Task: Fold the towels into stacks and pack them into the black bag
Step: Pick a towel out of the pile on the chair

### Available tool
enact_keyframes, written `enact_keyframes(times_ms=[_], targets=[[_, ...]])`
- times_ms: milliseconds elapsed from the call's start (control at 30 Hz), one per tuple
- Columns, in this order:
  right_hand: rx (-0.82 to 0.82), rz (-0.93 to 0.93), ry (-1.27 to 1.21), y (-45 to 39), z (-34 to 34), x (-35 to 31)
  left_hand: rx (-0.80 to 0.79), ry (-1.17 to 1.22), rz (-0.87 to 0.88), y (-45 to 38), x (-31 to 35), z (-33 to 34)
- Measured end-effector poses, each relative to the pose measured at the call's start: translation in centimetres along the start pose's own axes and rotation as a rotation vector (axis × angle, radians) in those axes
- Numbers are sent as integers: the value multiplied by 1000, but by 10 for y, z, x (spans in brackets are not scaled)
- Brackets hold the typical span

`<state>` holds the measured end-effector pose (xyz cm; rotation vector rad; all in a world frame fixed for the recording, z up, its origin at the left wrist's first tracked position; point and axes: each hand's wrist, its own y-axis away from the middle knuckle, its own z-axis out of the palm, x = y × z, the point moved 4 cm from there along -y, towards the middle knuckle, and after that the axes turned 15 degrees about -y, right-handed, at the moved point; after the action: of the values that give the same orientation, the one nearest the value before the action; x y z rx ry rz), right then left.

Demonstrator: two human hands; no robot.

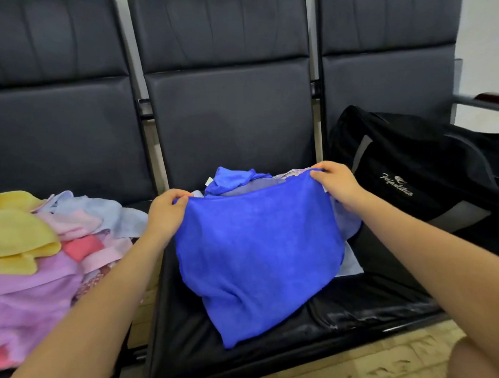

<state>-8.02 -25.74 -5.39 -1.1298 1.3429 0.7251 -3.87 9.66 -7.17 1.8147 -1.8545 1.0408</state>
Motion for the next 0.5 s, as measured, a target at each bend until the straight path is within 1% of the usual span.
enact_keyframes(times_ms=[67,233,333,400,500], targets=[[33,-33,5,-1,0,4,47,-31,20,-8,0,0],[114,-42,-34,-3,2,33,113,-34,70,-20,-5,5],[167,-75,-113,-14,2,37,135,2,68,-26,-5,10],[174,-57,-108,-24,4,43,102,7,7,-33,-13,19],[98,87,63,-32,12,63,-15,-83,-100,-35,-30,37]])
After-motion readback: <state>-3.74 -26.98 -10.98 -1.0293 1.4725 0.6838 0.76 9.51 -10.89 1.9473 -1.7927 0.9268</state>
